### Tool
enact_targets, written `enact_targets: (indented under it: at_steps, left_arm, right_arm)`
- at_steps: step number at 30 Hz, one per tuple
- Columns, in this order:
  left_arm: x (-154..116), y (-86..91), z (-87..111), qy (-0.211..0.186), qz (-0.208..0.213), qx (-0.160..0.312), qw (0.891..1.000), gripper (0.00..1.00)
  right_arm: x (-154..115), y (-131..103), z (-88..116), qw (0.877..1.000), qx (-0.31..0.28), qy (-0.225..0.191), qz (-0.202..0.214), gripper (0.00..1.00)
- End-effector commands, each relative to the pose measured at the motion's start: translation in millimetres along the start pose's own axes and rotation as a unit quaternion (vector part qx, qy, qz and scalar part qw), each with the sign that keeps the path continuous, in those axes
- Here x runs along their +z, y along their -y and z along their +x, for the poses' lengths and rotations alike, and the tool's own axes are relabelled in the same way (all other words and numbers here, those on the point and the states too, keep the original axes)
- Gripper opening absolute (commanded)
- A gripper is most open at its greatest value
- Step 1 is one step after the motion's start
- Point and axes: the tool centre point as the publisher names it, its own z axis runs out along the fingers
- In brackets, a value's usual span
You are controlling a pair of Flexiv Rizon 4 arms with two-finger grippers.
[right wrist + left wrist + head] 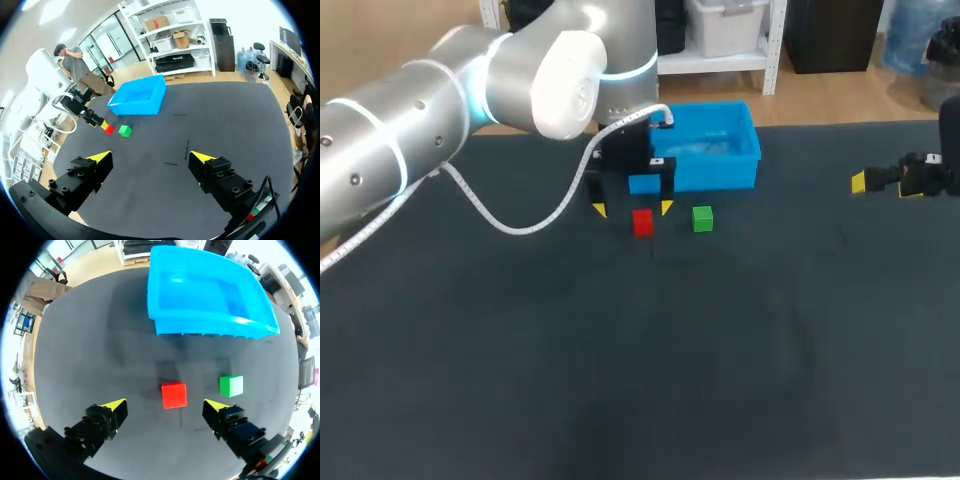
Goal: Use the left arm to pick the red cube and place it into the blue plastic box first, then use the right arm to grasp the green cube and put it into the same blue plastic box after the first action is fully finished.
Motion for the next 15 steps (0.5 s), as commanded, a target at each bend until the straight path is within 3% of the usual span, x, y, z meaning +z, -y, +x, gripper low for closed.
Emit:
enact_targets:
  at_steps: [1,15]
  left_arm:
    - [6.3,-0.3,-2.1,-0.003,-0.002,-0.002,1.0,1.0]
    - [19.7,1.8,1.3,-0.004,0.003,-0.007,1.0,1.0]
  right_arm:
    - [0.2,0.5,-0.1,1.0,0.0,0.0,-0.001,1.0]
    - [0.2,0.5,-0.1,1.0,0.0,0.0,-0.001,1.0]
